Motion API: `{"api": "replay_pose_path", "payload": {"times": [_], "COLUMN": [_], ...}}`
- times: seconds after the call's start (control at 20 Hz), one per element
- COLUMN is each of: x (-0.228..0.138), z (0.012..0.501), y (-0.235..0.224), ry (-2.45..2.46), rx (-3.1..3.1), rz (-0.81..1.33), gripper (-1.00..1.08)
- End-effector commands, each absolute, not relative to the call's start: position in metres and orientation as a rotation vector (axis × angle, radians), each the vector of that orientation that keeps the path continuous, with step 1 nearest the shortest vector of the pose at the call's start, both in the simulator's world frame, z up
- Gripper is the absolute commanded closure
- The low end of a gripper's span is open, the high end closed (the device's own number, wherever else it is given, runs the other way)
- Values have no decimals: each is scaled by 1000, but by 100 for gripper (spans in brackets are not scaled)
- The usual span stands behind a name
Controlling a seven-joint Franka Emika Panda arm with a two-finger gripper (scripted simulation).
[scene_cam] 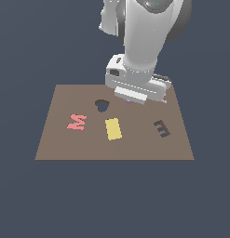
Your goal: Insert a designated object into the corresponding slot on a board.
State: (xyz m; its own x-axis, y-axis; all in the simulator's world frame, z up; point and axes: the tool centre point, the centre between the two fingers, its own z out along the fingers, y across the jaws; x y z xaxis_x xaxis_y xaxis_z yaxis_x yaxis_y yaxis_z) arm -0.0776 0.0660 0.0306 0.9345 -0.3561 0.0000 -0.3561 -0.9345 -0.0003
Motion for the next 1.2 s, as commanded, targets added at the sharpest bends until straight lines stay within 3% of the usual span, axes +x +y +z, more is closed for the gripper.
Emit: {"api": "replay_pose_path", "payload": {"times": [0.0,0.65,1.15], "x": [-78,-75,-61], "z": [30,31,32], "y": [66,65,55], "ry": [570,619,922], "rx": [-3090,-3080,-3002], "rz": [0,0,-1], "gripper": [108,108,108]}}
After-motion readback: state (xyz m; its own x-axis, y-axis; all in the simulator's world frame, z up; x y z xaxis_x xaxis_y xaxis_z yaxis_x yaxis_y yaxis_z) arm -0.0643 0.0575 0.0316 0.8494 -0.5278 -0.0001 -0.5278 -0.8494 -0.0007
